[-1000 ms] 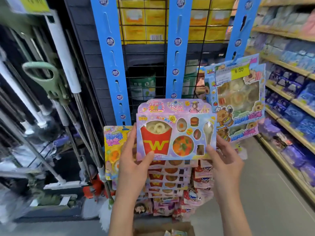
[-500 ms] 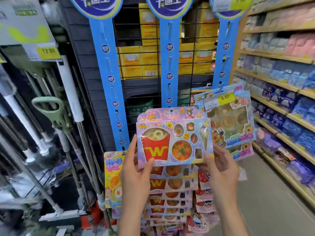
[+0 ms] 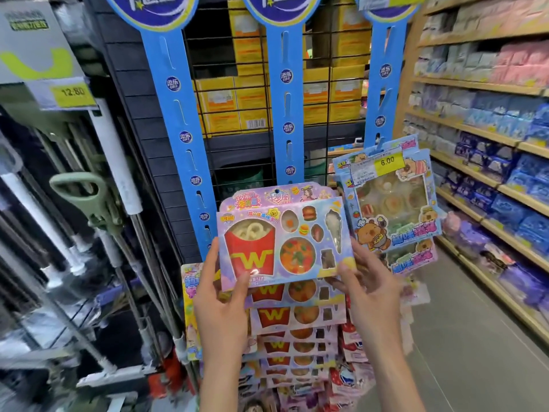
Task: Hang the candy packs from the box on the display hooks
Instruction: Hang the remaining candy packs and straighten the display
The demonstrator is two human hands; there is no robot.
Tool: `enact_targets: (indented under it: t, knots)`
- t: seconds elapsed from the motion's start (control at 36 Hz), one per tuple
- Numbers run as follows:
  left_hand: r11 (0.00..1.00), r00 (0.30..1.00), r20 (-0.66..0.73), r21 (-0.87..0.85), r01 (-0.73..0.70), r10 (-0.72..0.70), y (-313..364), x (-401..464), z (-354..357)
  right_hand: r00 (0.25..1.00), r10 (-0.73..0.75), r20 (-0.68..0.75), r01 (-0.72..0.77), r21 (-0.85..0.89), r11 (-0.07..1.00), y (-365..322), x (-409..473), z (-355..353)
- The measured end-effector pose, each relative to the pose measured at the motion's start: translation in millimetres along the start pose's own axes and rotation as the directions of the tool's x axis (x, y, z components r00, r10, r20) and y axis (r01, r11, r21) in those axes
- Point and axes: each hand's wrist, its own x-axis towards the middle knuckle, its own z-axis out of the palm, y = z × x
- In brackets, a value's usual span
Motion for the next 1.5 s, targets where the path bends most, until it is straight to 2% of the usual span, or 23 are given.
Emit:
enact_targets:
  t: [0.31, 0.78, 1.19, 1.5]
  knots:
    - [1.0, 1.0, 0.015, 0.008, 0.01, -0.01, -2, -4, 12, 0.994, 0.089, -0.065, -0.085, 0.068, 0.994, 12, 2, -3]
    - [0.999, 0.998, 0.027, 0.01, -0.048, 0.048, -5, 8, 23, 0.993, 0.08, -0.088, -0.073, 0.083, 0.994, 16, 12, -2]
    - [0.998, 0.997, 0.076, 0.067, 0.004, -0.009, -19, 13, 22, 0.995, 0.073, -0.07, -0.068, 0.063, 0.996, 20, 20, -10]
    - [0.997, 0.998, 0.054, 0.079, 0.013, -0.017, -25, 2, 24, 0.996, 0.062, -0.06, -0.057, 0.077, 0.995, 24, 15, -15]
